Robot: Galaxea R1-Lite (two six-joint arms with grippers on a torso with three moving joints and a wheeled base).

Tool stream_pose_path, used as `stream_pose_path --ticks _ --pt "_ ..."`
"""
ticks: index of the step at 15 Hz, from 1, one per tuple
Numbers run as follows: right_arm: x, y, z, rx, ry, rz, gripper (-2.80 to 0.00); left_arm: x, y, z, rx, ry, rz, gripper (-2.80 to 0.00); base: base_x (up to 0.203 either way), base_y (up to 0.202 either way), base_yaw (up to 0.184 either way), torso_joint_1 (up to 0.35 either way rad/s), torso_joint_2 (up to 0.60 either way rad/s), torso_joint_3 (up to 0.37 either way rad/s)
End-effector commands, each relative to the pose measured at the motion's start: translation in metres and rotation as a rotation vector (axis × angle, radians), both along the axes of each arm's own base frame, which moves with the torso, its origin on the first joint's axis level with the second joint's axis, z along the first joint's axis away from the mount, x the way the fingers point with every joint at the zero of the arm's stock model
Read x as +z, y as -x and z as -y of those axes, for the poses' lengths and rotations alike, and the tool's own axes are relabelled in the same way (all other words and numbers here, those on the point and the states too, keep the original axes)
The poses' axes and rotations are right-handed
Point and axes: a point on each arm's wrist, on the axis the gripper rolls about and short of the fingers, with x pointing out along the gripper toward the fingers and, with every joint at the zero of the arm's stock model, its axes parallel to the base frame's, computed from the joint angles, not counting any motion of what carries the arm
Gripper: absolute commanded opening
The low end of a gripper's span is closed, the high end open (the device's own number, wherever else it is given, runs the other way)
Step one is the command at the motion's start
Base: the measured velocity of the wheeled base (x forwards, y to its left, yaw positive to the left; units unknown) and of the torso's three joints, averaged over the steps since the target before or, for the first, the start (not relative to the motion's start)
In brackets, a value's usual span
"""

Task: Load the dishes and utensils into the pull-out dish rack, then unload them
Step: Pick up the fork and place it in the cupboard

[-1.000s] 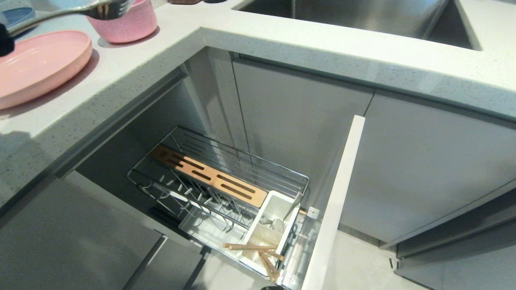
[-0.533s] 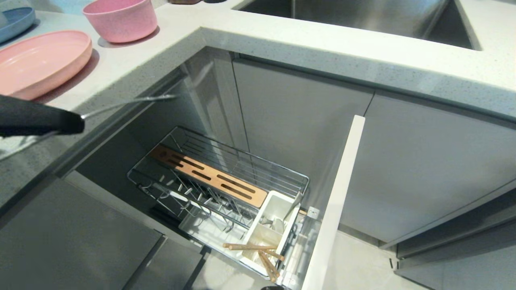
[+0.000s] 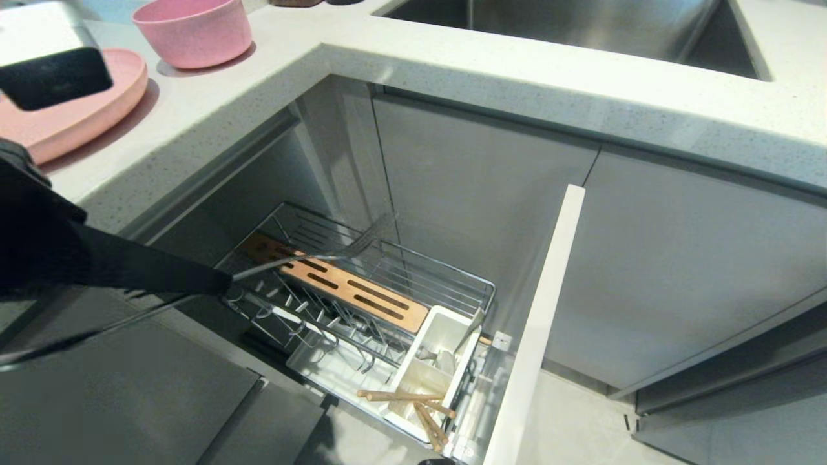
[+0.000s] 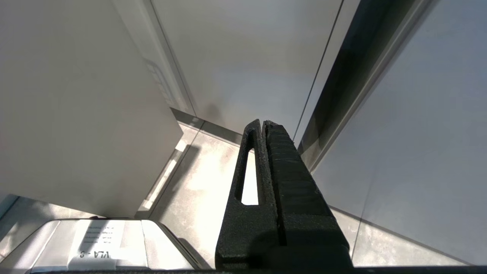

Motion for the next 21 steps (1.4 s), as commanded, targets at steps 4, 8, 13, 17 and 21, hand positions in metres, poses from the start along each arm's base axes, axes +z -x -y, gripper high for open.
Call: stream_pose_path --ticks 4,8,13,17,21 --pt "0.0 0.0 0.0 0.001 -0.001 0.0 -2.8 -0.019 -0.019 0.028 0.012 -0.143 -0.071 -2.8 0.0 0.0 0.0 0.0 0.0 0.0" --pt "0.0 0.0 0.0 0.001 0.0 0.0 -2.8 -0.032 -0.032 0.051 0.05 -0.234 -0.119 -2.8 0.0 0.0 0.0 0.0 0.0 0.0" --pt "0.0 0.0 0.0 0.0 0.0 -0.001 -2.8 -0.043 -0.044 0.073 0.095 -0.359 -0.155 -2.8 0.0 0.0 0.0 0.0 0.0 0.0" --pt "0.0 0.0 0.0 0.0 0.0 -0.001 -2.8 -0.045 -0.053 0.096 0.136 -0.478 -0.106 -2.8 0.0 0.0 0.0 0.0 0.0 0.0" --pt "0.0 0.0 0.0 0.001 -0.001 -0.001 -2.8 -0.053 -0.052 0.12 0.139 -0.632 -0.043 -2.8 0.0 0.0 0.0 0.0 0.0 0.0"
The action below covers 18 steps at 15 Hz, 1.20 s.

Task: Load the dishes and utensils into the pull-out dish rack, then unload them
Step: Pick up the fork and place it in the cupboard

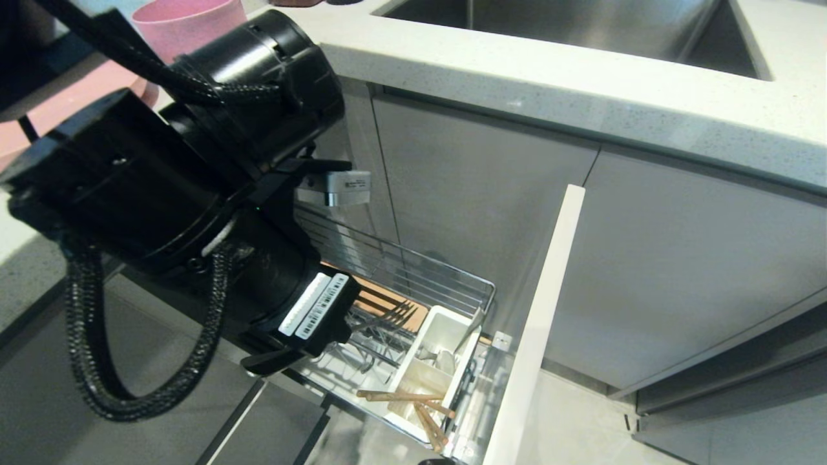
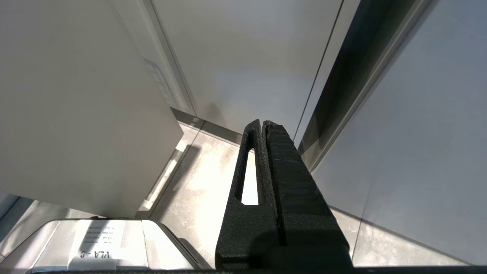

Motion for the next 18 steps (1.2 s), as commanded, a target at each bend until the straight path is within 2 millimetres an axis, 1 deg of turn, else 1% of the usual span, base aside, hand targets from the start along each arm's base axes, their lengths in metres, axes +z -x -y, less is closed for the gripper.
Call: stream_pose_path --ticks 1,5,8,18 --pt "0.0 0.0 0.0 0.0 -0.001 -0.002 -2.8 -0.01 -0.004 0.014 -0.02 -0.042 -0.022 -2.8 0.0 0.0 0.0 0.0 0.0 0.0" --pt "0.0 0.0 0.0 0.0 -0.001 -0.001 -2.8 -0.023 -0.004 0.029 -0.057 -0.086 -0.055 -2.8 0.0 0.0 0.0 0.0 0.0 0.0" --pt "0.0 0.0 0.0 0.0 -0.001 -0.001 -2.8 -0.029 -0.006 0.036 -0.067 -0.105 -0.069 -2.8 0.0 0.0 0.0 0.0 0.0 0.0" --pt "0.0 0.0 0.0 0.001 -0.001 -0.001 -2.8 -0.051 -0.021 0.059 -0.07 -0.126 -0.085 -2.8 0.0 0.0 0.0 0.0 0.0 0.0"
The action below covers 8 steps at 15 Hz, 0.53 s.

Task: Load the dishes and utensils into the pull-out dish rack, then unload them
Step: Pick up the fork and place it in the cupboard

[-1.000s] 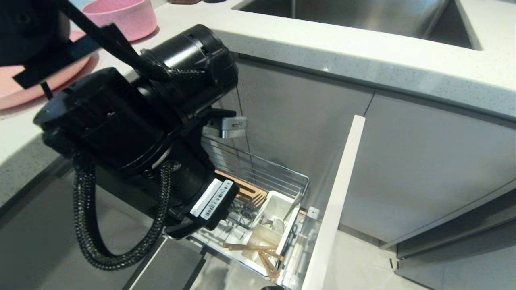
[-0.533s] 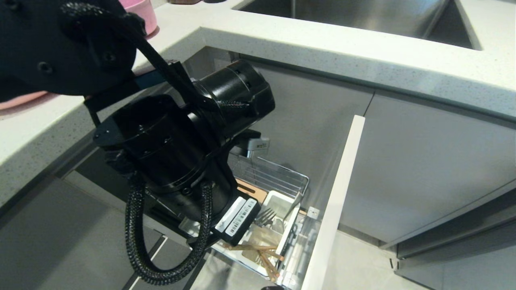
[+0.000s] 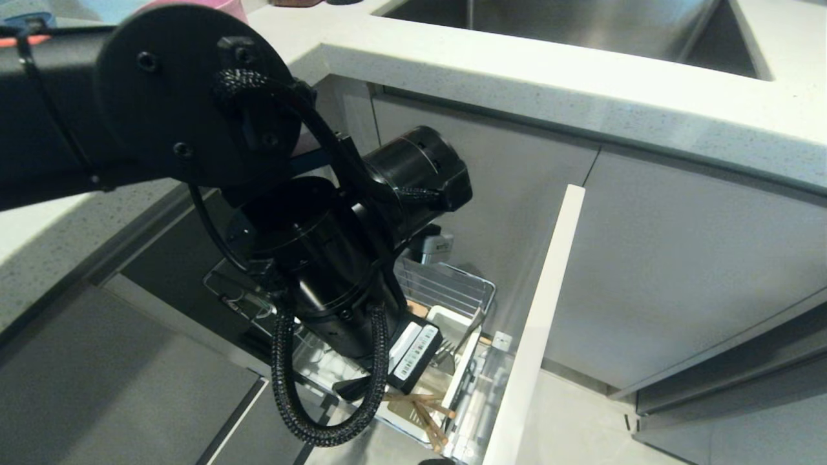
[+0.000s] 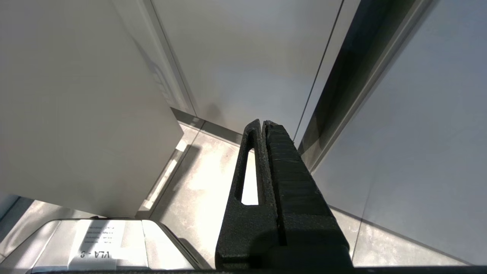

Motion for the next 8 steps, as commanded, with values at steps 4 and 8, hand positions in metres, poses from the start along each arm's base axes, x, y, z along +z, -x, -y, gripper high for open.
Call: stream_pose_path --ticks 4,8 --pt "0.0 0.0 0.0 0.0 -0.001 0.0 -2.8 -0.018 -0.01 0.013 0.004 -0.038 -0.022 -2.8 0.0 0.0 0.0 0.0 0.0 0.0" --pt "0.0 0.0 0.0 0.001 0.0 -0.001 -2.8 -0.033 -0.019 0.024 0.012 -0.067 -0.018 -2.8 0.0 0.0 0.0 0.0 0.0 0.0"
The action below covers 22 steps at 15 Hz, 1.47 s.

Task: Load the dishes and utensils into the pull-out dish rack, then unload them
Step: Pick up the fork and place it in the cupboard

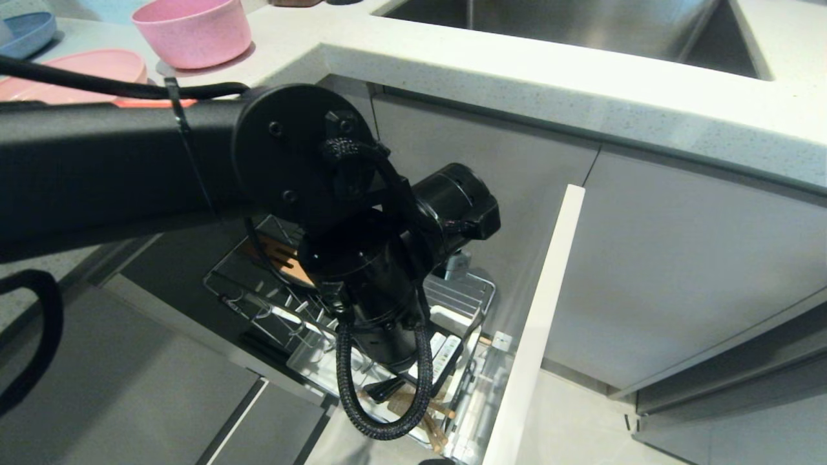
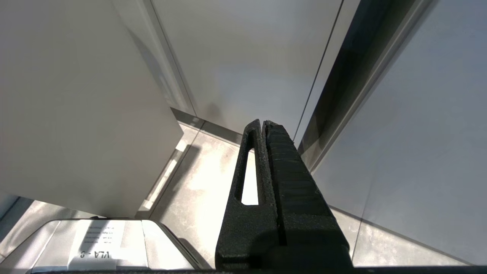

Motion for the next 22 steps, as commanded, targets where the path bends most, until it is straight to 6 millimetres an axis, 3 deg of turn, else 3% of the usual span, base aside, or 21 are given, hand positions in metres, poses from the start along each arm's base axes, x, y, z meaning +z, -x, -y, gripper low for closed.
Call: stream_pose_path --ticks 1,22 --pt "0.0 0.0 0.0 0.001 -0.001 -0.001 -2.8 -0.011 -0.005 0.006 0.008 -0.036 -0.009 -2.8 0.0 0.0 0.0 0.0 0.0 0.0" --pt "0.0 0.0 0.0 0.001 -0.001 -0.001 -2.8 -0.045 -0.038 0.023 0.056 -0.04 0.016 -2.8 0.0 0.0 0.0 0.0 0.0 0.0"
